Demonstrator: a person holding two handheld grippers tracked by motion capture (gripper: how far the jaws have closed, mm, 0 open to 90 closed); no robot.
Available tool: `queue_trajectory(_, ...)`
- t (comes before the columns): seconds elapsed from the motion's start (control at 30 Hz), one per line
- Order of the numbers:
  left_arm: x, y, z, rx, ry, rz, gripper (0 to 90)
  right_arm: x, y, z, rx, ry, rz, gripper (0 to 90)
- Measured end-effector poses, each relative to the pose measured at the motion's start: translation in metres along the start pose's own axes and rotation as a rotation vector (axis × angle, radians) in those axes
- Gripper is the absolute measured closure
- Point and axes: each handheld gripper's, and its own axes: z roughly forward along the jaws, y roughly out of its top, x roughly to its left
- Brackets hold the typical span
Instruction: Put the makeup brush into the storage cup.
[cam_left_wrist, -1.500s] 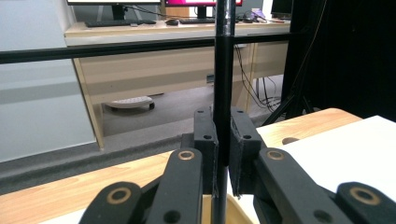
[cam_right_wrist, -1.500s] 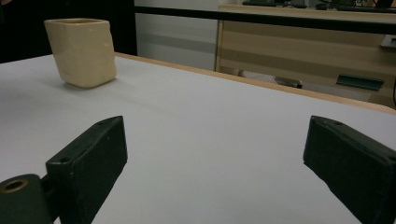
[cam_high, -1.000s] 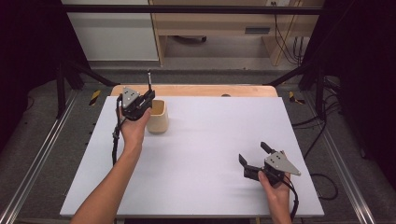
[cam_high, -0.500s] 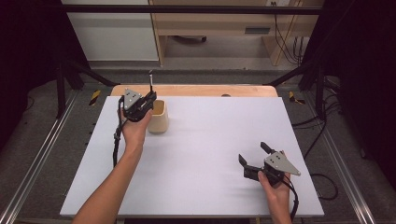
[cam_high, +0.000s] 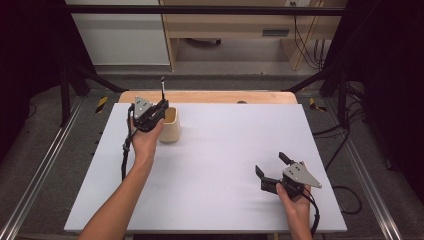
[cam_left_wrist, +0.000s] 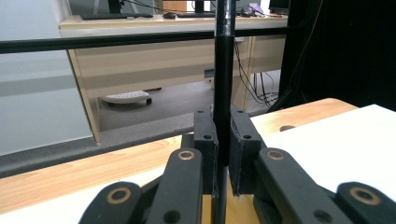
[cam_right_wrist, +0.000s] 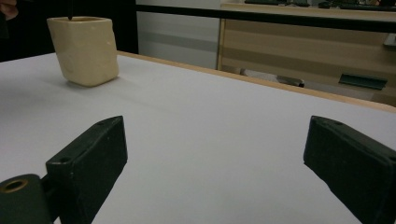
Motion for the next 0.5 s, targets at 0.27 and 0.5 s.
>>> queue_trajectory(0.27, -0.0002, -0.0015, -0.0001, -0.002, -0.002, -0.003, 83.5, 0.0005, -0.0001, 0.0002, 0.001, 0.0, 0.003, 6.7)
queue_trajectory(0.5, 0.0002, -0.0041, -0.0002, 0.003, -0.003, -0.002, 83.5, 0.0007, -0.0002, 0.0004, 0.002, 0.0, 0.003, 6.6)
